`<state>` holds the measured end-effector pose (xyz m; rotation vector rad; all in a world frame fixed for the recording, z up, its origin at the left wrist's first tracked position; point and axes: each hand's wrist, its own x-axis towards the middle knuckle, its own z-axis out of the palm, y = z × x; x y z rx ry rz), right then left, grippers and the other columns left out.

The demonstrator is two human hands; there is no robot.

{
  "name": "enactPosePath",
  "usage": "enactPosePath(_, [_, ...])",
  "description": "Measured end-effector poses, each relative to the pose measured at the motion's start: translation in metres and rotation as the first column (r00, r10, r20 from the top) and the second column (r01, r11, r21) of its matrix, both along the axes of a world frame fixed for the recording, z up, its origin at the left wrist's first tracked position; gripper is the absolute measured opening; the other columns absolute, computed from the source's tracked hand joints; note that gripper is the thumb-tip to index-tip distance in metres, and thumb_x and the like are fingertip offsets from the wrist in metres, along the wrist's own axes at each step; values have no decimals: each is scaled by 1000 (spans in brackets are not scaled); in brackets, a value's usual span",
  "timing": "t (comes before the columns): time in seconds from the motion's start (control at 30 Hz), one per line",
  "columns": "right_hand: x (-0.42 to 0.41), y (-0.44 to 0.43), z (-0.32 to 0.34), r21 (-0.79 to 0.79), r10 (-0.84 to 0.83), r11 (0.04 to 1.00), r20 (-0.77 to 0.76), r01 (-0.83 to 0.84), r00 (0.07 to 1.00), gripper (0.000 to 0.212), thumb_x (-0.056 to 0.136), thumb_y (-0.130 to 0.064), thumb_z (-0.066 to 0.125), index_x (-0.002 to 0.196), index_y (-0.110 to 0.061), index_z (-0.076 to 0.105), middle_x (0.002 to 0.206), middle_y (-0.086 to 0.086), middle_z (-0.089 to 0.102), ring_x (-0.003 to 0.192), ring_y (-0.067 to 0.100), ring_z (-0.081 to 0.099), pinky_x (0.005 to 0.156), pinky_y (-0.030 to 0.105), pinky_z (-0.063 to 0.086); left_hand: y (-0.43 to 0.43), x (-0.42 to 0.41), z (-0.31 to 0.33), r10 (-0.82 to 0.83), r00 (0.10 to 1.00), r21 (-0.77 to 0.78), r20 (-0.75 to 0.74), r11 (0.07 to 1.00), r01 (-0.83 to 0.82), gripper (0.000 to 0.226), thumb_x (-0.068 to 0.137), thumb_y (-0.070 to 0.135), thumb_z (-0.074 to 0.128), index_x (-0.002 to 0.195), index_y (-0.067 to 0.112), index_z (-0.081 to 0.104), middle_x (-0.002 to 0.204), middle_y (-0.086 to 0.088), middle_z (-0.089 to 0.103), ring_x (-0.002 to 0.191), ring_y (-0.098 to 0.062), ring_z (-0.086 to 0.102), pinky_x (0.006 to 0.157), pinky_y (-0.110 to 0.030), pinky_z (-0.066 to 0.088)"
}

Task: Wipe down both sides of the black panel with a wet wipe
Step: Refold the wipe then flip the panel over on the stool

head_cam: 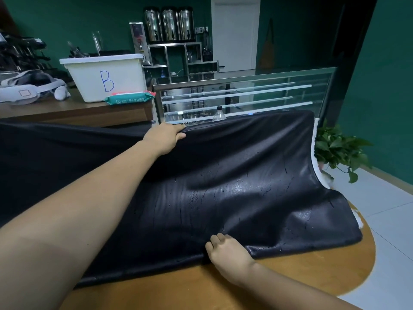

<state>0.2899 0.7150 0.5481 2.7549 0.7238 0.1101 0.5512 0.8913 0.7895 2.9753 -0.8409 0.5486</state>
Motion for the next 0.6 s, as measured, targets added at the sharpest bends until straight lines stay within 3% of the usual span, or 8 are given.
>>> enactPosePath(0.17, [-28,-4,6,4,32,999,-21,-31,999,21,83,-5,58,103,-9,54,99,15,59,86,32,56,74,41,49,-2,2,-8,9,999,24,-50,1000,-8,51,111,51,38,156,28,44,144,-16,62,125,-43,57,96,-50,50])
enactPosePath(0.3, [-56,-7,8,-27,110,993,-30,-111,993,26,63,-31,76,84,-26,62,77,-4,61,66,15,58,58,26,48,-4,5,-21,23,997,42,-70,999,-20,52,109,55,38,156,32,44,147,-17,59,128,-42,56,97,-49,48])
enactPosePath(0.5, [-87,-10,6,-36,86,996,15,-86,996,26,59,-45,74,79,-32,65,74,-11,61,63,10,57,60,22,48,-10,15,-45,78,996,108,-32,991,-74,52,110,52,40,159,34,38,142,-26,58,131,-49,50,101,-54,42])
enactPosePath(0.6, [-97,-15,6,0,55,998,36,-55,998,23,56,-45,72,73,-31,66,69,-12,60,59,10,56,59,22,46,-14,22,-59,139,989,148,-50,980,-130,59,107,50,48,161,32,31,156,-26,43,133,-47,49,106,-57,40])
